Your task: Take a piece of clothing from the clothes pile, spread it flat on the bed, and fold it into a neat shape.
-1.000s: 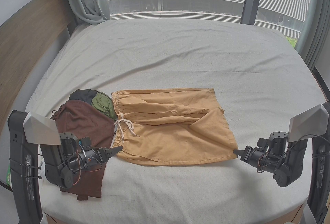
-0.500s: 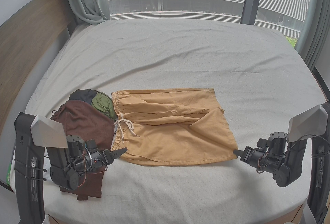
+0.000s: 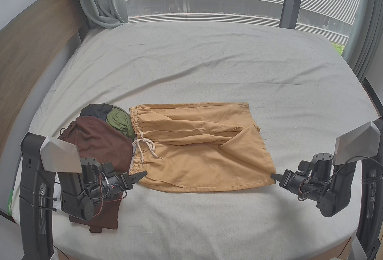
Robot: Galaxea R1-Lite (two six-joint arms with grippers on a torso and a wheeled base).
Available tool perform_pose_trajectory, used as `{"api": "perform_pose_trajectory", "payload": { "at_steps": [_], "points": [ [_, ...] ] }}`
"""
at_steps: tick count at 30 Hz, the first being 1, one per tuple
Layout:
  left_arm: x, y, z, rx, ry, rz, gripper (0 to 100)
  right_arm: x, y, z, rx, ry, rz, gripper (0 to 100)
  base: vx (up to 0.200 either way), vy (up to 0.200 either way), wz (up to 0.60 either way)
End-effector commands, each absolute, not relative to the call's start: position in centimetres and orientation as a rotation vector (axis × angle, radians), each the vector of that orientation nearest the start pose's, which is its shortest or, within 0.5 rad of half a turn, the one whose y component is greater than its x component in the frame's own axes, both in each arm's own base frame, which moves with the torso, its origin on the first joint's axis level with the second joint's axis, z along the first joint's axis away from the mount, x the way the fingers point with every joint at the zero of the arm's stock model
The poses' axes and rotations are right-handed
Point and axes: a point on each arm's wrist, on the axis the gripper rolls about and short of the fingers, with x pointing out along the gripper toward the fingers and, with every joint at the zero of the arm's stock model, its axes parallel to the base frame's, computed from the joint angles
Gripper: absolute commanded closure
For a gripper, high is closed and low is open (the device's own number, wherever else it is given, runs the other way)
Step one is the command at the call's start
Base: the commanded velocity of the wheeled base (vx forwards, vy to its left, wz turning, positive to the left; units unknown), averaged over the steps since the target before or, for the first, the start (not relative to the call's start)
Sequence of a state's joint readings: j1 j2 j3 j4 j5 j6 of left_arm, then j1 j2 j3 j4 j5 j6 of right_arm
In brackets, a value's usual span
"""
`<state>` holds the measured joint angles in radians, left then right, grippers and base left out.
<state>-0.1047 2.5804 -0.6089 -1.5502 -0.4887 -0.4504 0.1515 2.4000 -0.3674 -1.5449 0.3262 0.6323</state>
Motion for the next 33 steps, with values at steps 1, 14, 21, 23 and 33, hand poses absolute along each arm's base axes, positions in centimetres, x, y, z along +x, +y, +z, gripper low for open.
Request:
{"api": "perform_pose_trajectory", "payload": {
  "at_steps": [1, 14, 21, 23, 33],
  "points": [
    [34.4, -4.6, -7.2, -0.511, 0.543, -0.481, 100, 29.4, 5.2, -3.5, 0.650, 0.629, 0.297, 100, 0.000, 0.000, 0.00],
    [31.7, -4.2, -4.6, -0.511, 0.570, -0.500, 100, 25.2, 3.5, -2.0, 0.574, 0.691, 0.259, 100, 0.000, 0.000, 0.00],
    [29.6, -3.1, -2.8, -0.484, 0.577, -0.532, 100, 23.1, 1.5, -2.0, 0.547, 0.740, 0.238, 100, 0.000, 0.000, 0.00],
    [28.2, -3.0, -2.7, -0.468, 0.611, -0.546, 100, 22.4, 1.1, -2.3, 0.535, 0.771, 0.234, 100, 0.000, 0.000, 0.00],
    [26.3, -3.0, -3.4, -0.426, 0.675, -0.583, 100, 21.4, 1.4, -3.4, 0.545, 0.856, 0.251, 100, 0.000, 0.000, 0.00]
  ]
}}
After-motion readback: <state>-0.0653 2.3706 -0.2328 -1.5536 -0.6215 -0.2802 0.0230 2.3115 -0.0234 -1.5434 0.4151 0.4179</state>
